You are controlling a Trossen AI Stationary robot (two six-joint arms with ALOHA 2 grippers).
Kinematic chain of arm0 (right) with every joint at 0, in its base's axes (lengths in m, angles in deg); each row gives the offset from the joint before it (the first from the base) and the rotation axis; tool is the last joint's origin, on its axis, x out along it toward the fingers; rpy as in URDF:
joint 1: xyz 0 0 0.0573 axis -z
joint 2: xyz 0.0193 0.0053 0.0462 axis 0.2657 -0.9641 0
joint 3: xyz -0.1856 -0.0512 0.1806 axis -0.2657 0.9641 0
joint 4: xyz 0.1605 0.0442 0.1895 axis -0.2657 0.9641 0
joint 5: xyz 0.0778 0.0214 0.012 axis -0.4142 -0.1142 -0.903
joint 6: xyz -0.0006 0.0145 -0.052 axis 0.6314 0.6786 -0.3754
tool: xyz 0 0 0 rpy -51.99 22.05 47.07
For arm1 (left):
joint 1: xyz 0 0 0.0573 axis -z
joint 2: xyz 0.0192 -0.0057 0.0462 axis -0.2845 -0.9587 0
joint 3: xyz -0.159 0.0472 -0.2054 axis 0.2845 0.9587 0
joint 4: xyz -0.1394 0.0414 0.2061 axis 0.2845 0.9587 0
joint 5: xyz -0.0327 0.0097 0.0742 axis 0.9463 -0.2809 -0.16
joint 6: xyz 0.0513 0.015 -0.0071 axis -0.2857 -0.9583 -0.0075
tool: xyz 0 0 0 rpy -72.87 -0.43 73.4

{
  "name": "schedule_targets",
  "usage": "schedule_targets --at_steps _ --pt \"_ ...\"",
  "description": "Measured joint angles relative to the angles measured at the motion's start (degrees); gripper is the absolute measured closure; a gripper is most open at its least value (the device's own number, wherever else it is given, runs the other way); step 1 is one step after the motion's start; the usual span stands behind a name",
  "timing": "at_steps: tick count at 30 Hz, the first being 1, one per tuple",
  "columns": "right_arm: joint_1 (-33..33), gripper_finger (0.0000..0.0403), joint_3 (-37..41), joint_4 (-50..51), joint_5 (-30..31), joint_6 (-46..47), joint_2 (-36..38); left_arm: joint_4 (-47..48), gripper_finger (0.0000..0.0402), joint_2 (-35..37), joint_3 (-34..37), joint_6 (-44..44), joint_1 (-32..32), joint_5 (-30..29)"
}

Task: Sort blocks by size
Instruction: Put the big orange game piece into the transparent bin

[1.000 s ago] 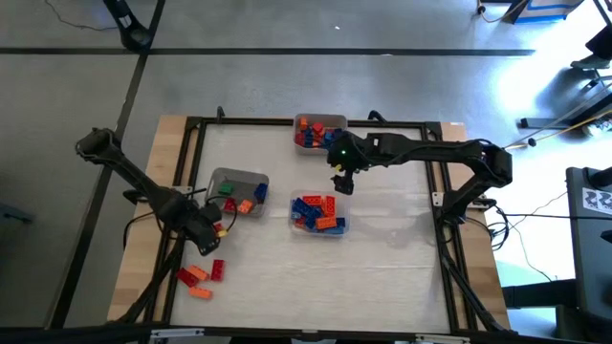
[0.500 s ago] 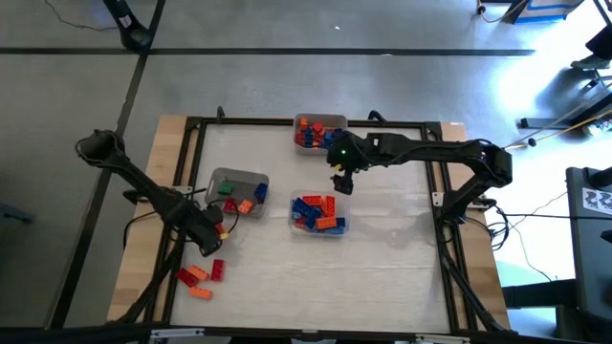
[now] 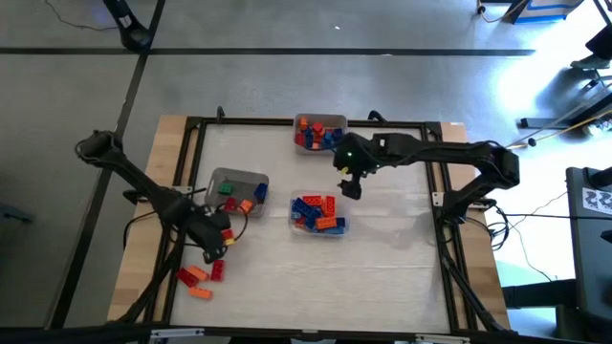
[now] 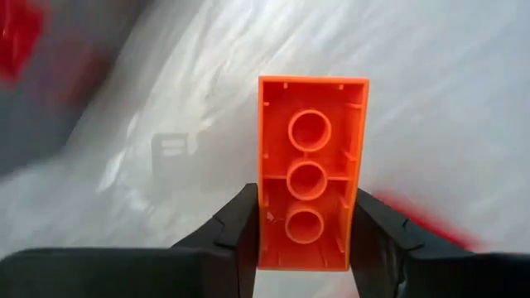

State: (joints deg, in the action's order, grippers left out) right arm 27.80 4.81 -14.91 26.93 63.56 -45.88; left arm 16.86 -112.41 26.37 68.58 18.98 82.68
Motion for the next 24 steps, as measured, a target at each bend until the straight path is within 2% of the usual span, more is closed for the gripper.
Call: schedule_targets --at_steps 3,11,18,24 --pt "-1.3 0.0062 0.0 -2.1 0.4 -0.3 1.3 -0.3 0.0272 0.0 -5.4 -3.3 -1.0 -2.1" --pt "-1.5 0.0062 0.0 -5.9 0.7 -1.2 2.3 -2.0 0.0272 0.0 -17.4 -20.7 -6.8 -10.2" --pt "-1.5 0.0062 0.0 -4.1 0.7 -1.3 2.8 -10.6 0.027 -0.9 -18.8 -33.0 -15.7 -11.2" --pt "-1.5 0.0062 0.0 -1.3 1.6 -0.4 4.1 -19.3 0.0269 -6.6 -18.8 -44.1 -24.1 -11.5"
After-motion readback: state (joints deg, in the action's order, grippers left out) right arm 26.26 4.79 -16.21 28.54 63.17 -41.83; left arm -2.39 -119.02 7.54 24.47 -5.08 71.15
